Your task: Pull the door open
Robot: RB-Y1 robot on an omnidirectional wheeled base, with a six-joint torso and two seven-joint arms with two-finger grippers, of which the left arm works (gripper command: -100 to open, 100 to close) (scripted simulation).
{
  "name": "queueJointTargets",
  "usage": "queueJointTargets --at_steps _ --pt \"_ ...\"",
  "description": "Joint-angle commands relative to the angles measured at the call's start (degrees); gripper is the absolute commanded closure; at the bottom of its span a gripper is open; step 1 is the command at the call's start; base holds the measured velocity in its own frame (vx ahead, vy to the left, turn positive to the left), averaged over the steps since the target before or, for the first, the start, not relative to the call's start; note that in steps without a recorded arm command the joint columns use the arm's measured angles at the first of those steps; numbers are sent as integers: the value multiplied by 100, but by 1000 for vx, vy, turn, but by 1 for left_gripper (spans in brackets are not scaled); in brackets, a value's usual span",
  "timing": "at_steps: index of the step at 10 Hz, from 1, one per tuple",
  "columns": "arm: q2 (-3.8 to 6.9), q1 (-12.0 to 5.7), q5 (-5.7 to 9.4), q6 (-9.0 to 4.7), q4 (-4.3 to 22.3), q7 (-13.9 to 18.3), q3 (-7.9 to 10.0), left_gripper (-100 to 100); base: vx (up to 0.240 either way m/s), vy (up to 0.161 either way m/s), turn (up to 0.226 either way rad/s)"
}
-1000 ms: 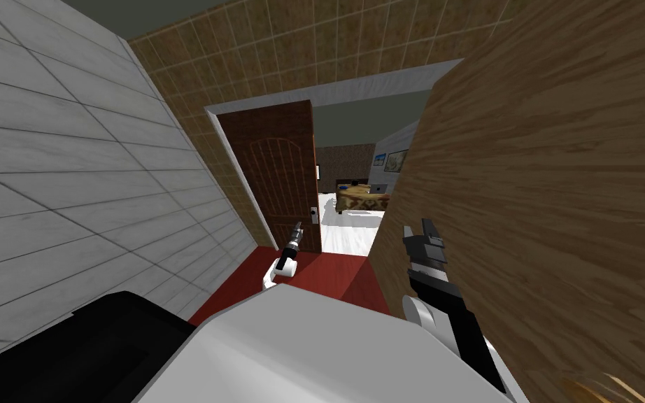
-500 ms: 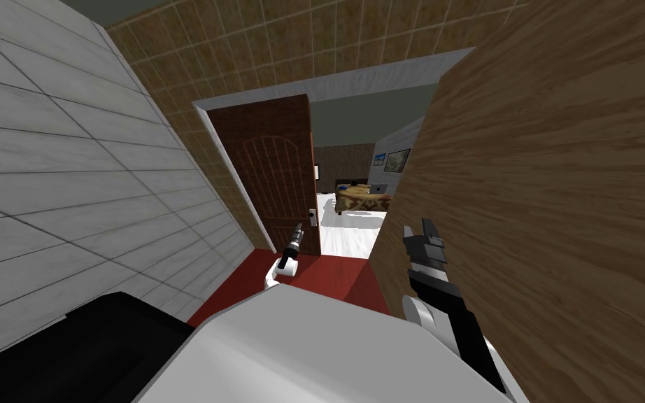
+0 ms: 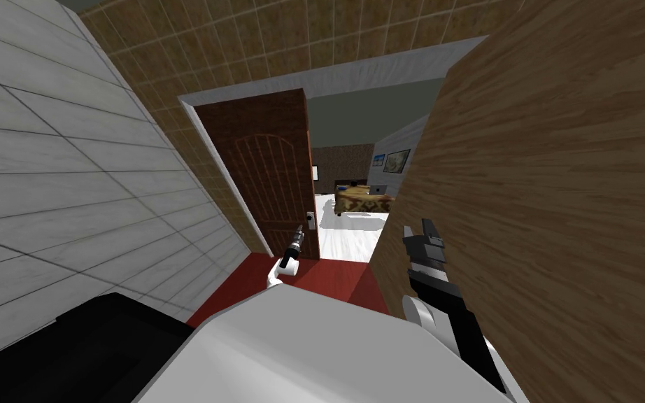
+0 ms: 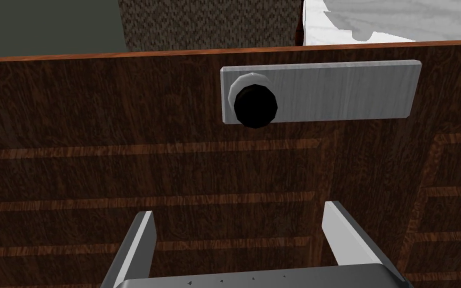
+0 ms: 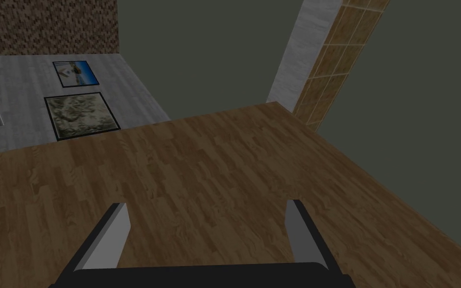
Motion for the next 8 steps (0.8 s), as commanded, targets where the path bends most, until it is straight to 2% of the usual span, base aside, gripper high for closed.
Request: queueJointTargets --at_steps 1,3,4,5,6,7,8 --pt "-27 -64 5 16 162 -2 18 -100 139 2 -15" --pt "-47 -144 14 32 344 2 40 -100 136 -1 -15" --pt "-58 -142 6 27 314 -12 38 -100 53 -3 -2" --pt "87 -165 68 -11 422 72 125 -100 120 -36 -133" --pt "199 -175 115 -35 491 137 191 -100 202 -38 -167" --pt "261 -181 141 -48 529 173 227 -100 174 -38 -105" --pt "390 -192 195 -76 608 249 303 -100 156 -32 -132"
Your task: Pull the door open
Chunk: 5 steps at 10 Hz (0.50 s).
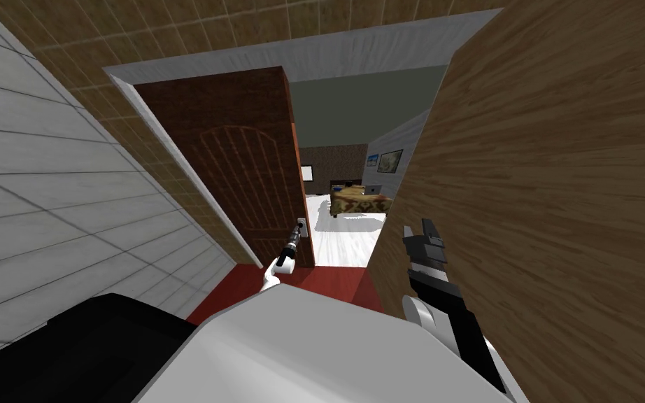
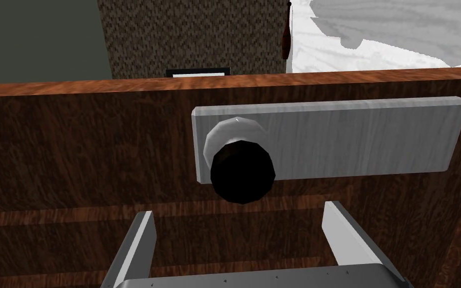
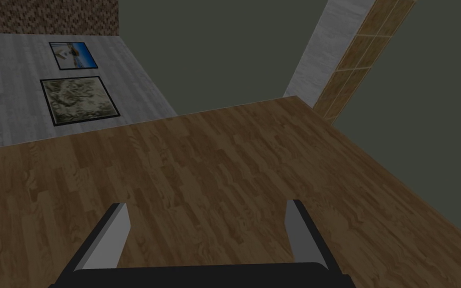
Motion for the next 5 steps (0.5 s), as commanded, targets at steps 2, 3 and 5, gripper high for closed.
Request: queueJointTargets --at_steps 2,3,5 --pt "287 -9 119 -127 225 179 147 -100 156 -35 -118" --pt "396 -19 164 -151 292 243 211 -100 167 -10 -151" --pt "531 -32 221 -180 375 322 290 -100 176 -6 -85"
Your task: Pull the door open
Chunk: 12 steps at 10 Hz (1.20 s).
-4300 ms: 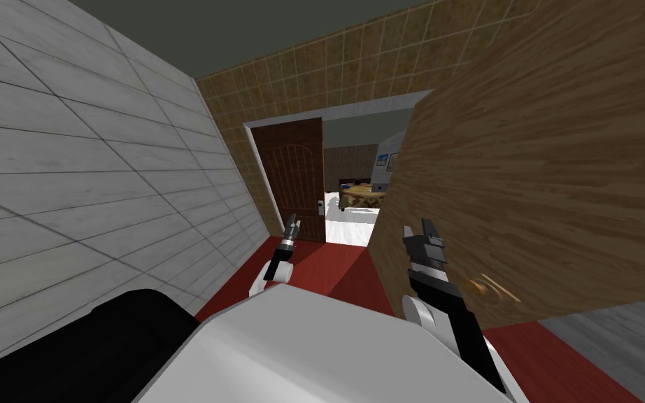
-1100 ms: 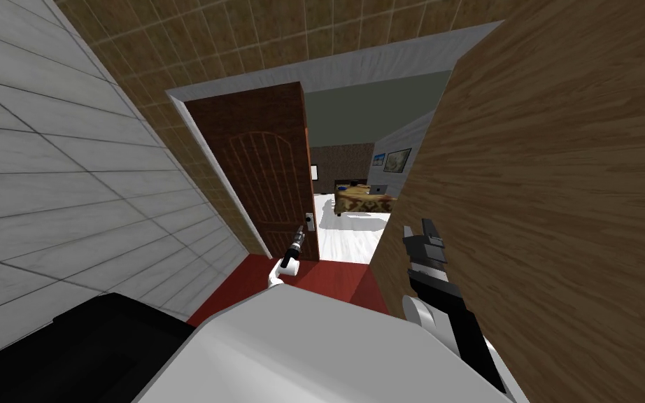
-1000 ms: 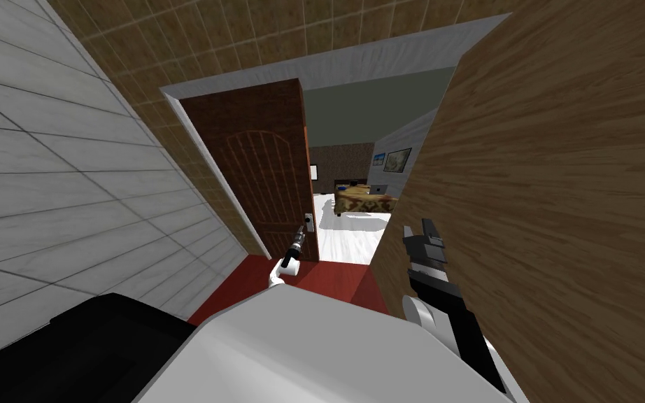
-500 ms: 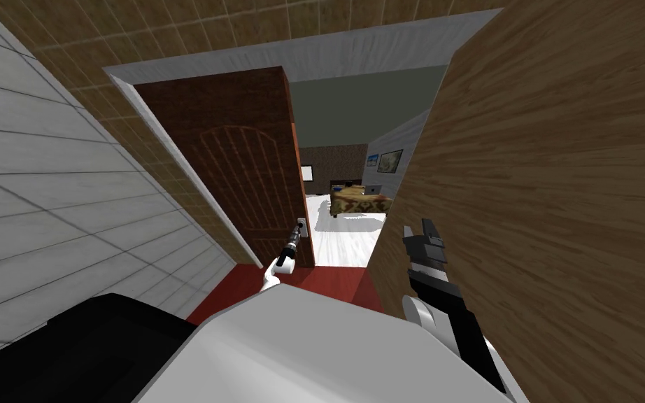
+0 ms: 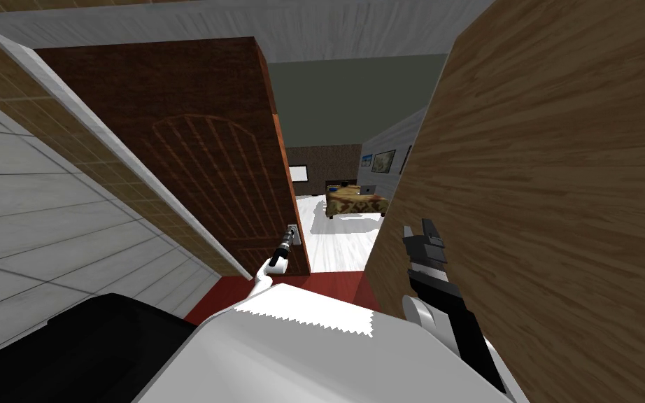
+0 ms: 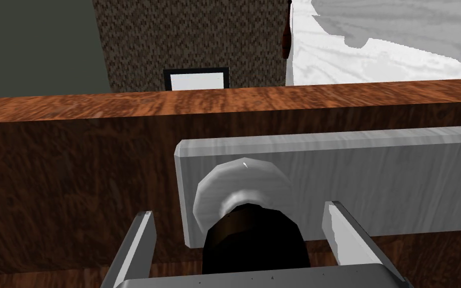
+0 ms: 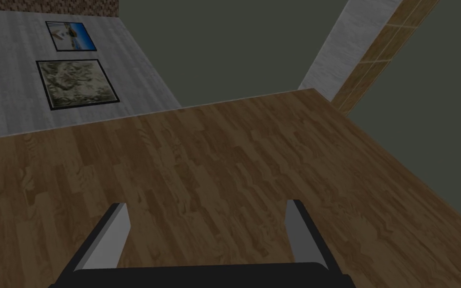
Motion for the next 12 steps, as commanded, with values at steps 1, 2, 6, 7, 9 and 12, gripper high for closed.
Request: queueJointTargets --at_steps 1,2,6,7,9,12 --pt "0 0 0 0 0 0 0 -100 78 1 -5" --pt "0 0 0 0 0 0 0 100 -9 1 10" --pt "0 0 0 0 0 0 0 100 -18 -1 -5" --pt "0 0 0 0 0 0 0 100 0 0 0" --pt "76 42 4 -28 -15 73 -93 100 -173 48 -112" --pt "225 116 19 -92 -57 224 -255 100 -181 63 -115"
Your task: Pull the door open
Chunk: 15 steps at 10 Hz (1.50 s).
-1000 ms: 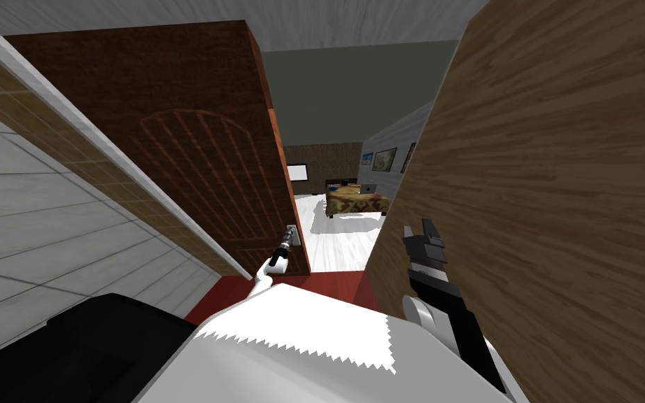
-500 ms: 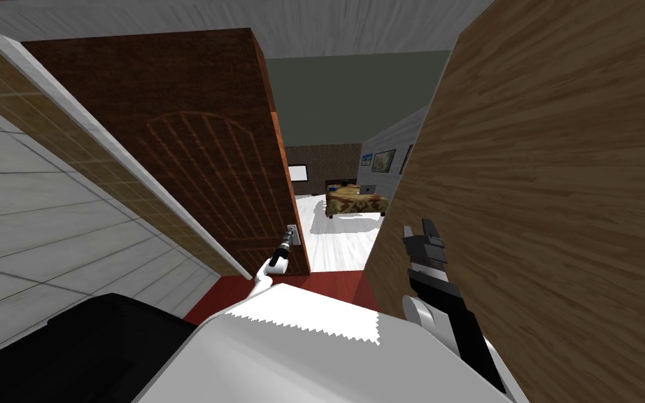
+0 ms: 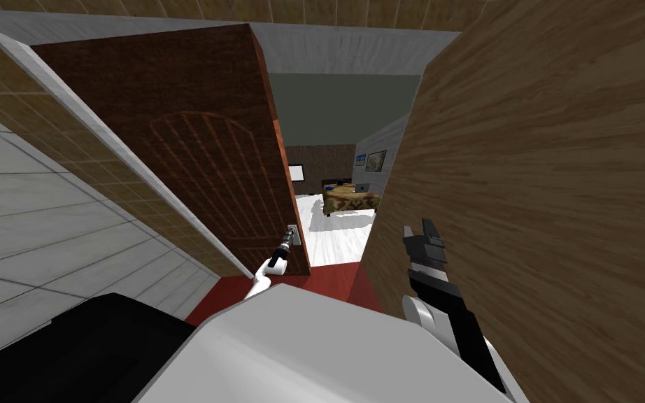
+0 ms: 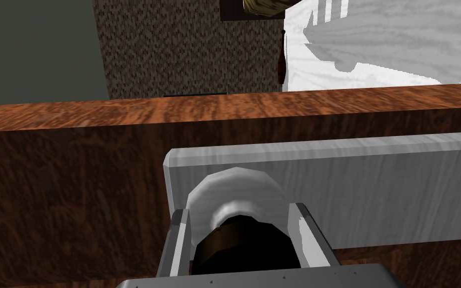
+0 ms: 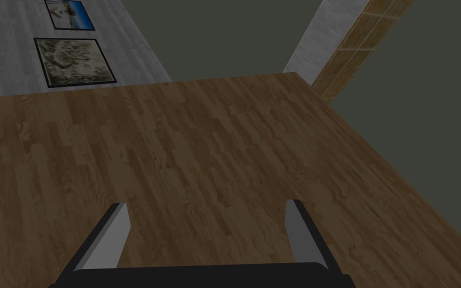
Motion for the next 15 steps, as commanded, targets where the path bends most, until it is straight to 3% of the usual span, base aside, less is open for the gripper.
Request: queueJointTargets --at_steps 1,5,7,15 --pt "89 48 11 -44 -28 98 -90 100 -217 69 -151" --pt "293 150 32 -132 -86 305 -312 100 -230 75 -131" --pt "290 155 27 -127 -81 305 -339 100 -133 12 -41" --pt "826 599 50 -432 -406 785 -824 100 -231 85 -132"
